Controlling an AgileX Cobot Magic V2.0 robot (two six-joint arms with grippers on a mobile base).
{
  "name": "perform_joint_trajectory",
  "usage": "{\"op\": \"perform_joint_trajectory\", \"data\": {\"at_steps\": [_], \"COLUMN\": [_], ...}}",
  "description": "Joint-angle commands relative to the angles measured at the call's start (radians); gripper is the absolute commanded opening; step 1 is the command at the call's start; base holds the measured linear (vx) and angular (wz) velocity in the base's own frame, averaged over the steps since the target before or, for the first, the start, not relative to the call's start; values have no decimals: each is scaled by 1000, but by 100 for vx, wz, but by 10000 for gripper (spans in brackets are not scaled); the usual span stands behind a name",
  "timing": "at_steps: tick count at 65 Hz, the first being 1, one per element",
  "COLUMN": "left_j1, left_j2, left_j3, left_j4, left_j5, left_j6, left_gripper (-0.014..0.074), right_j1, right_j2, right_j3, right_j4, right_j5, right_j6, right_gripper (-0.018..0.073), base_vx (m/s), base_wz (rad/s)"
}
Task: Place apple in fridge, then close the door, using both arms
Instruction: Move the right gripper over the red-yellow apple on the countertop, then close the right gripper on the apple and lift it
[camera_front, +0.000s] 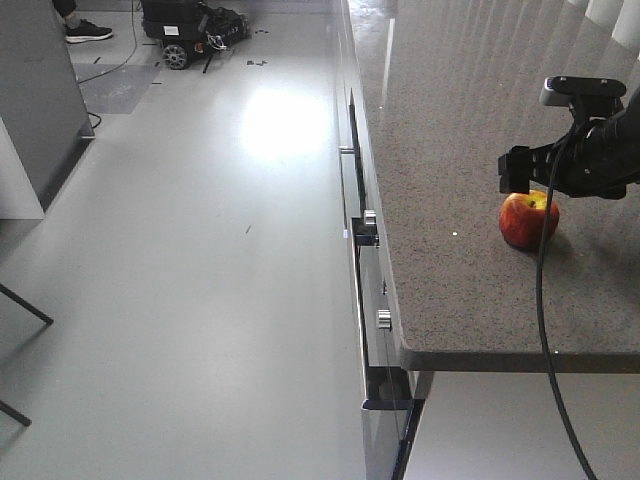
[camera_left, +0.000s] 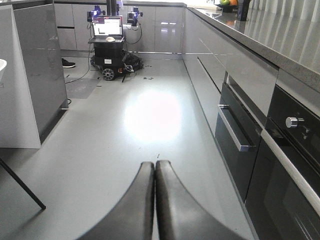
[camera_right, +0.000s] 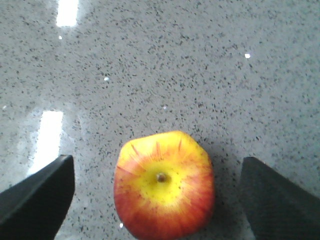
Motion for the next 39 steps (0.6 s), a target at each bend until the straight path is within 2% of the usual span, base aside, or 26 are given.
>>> {"op": "perform_joint_trajectory", "data": {"at_steps": [1,17,39], "left_j1": [-1,-1,-1], "left_j2": [-15,-15,-15], "left_j3": [-17,-17,-17], "left_j4": [0,0,0], "left_j5": [-75,-75,-75], "left_j6": [-10,-10,-10], "left_gripper": [-6,-6,-6], "right_j1": [-3,-3,-3], "right_j2": [-50,-50,30], "right_j3": [-35,-34,-34], "right_j4": [16,14,13], "right_j5": [-78,-84,-121], "right_j6": [-20,-62,-62], "right_gripper": [633,630,620], "base_vx": [0,0,0], "base_wz": [0,0,0]}}
